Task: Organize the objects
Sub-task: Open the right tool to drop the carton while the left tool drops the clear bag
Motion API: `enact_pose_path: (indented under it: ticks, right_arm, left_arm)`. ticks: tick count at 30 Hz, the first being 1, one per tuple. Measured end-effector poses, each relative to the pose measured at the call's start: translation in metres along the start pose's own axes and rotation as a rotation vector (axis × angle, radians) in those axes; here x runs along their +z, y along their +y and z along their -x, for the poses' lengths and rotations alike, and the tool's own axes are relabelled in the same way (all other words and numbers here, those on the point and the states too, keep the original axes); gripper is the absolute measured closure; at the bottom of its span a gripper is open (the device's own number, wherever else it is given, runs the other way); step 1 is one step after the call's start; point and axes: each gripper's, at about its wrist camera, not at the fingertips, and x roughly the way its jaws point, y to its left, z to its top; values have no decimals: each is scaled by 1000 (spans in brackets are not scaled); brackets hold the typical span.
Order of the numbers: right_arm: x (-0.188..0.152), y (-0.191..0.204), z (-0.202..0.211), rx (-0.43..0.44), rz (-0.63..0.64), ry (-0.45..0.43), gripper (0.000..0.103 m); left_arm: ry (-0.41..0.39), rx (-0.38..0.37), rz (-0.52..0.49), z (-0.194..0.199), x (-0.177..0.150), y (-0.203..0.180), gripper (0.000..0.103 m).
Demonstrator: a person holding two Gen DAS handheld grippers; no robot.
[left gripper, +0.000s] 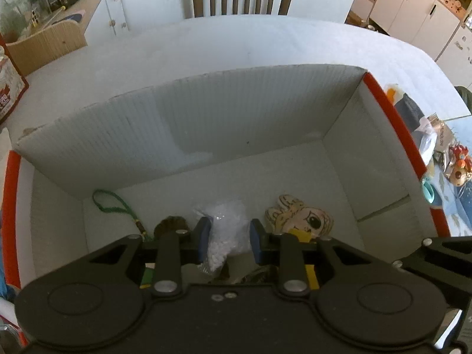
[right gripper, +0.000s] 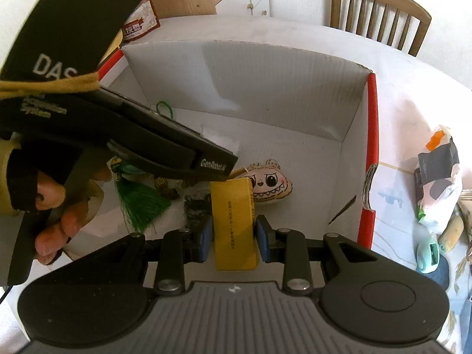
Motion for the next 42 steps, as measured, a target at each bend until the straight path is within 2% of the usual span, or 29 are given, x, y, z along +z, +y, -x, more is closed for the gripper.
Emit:
enact_pose_path:
  ticks: [10,12,13,14,19,24,26,28,35,36,42]
  right_arm:
    - [-1,0,14,25,12,-32,72]
    - [-3,-1,18,32,6,-40,68]
    - [-4,-2,20,33,4,-47,60]
    - [-5,-2,22,40,5,-58,59]
    - [-9,-3,35,54,3,-89,57]
    - [-12,-8,56,78,-13,-139,57]
    - [-14,-9,64,79,-13,-160,50]
    - [-17,-12,73,78,-9,-182,48]
    - [-25,-14,102,93,-10,-245,48]
    - [-17,-13,100,94,-12,-253,48]
    - [-33,-30,128,105,-43,-308,45]
  left_arm:
    - [29,-1,5,1,-6,-1,71]
    - [22,2,9,4,-7,-1,69]
    - [17,0,10,6,-8,0,66]
    - [10,-1,13,7,-8,0,62]
    - [-17,-7,28,16,-9,3,56]
    - [-62,-9,42,34,-12,1,53]
    - [-84,-15,44,42,-14,0,52]
    - [-107,-11,36,51,-16,-3,51]
    - [-197,-5,12,87,-23,-20,47]
    - [-207,-4,10,93,-23,-23,46]
    - [-258,-19,8,116,-30,-38,42]
